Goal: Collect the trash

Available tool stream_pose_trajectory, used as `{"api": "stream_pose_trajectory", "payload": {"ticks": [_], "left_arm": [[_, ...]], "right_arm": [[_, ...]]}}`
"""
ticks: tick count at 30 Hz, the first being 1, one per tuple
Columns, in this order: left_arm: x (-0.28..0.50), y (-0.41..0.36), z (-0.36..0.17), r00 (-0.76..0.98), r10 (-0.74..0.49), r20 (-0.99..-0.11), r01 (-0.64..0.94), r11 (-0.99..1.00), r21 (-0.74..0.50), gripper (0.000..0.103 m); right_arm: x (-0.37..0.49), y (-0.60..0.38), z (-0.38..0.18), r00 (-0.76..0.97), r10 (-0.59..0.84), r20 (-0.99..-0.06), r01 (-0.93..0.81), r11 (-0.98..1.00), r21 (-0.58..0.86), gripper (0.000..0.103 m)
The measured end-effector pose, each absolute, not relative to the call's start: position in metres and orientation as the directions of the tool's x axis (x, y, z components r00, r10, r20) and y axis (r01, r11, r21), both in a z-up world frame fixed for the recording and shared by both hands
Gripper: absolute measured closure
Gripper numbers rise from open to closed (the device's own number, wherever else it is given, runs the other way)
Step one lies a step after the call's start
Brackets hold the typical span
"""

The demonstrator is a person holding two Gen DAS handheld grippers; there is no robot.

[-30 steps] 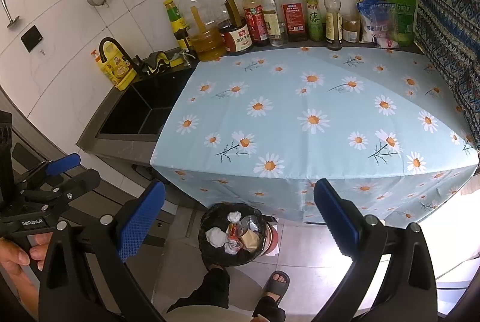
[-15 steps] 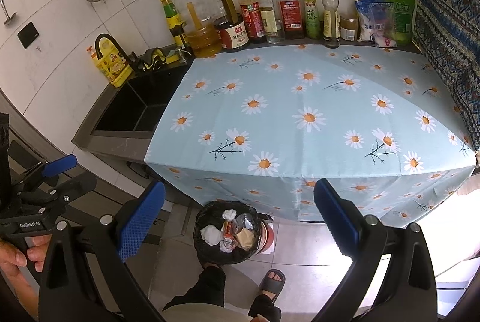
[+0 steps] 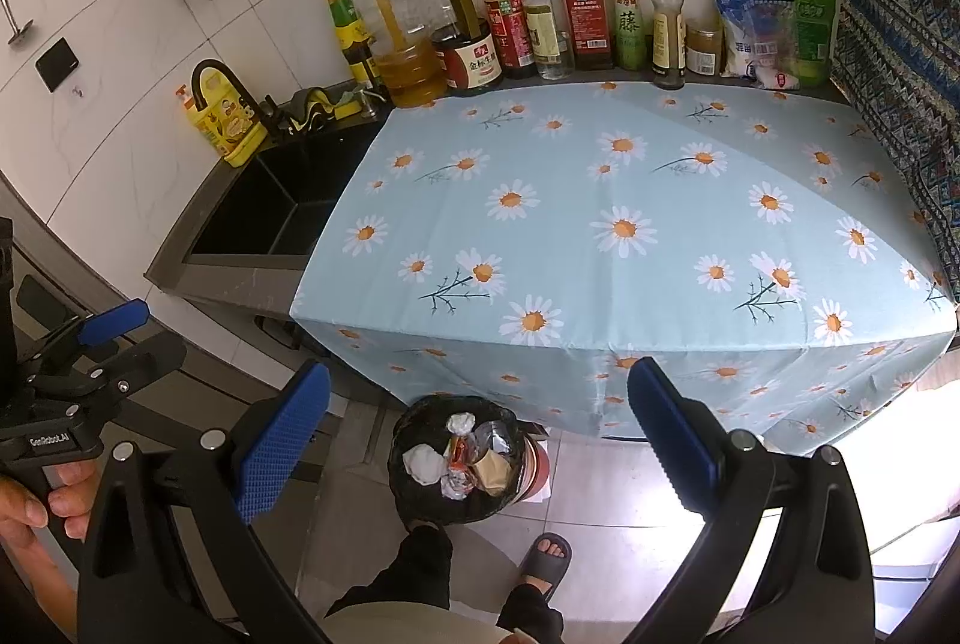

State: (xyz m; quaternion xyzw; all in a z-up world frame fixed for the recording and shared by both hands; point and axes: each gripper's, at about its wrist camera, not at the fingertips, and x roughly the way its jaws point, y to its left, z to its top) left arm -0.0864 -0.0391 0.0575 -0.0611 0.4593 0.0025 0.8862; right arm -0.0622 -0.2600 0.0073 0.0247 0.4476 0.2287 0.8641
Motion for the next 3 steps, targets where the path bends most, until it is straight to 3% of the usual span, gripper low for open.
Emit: {"api": "stream_pose_trajectory", "payload": {"ticks": [3], "left_arm": [[-0.0863,-0.0398,0.058,0.58,-0.059,-0.812,-0.049,0.993,-0.107,0.007]], "right_arm": [[-0.0624,-0.2599,0.0075,0.493,0.418,-0.763,-0.371,0.894,0.25,0.005]]}}
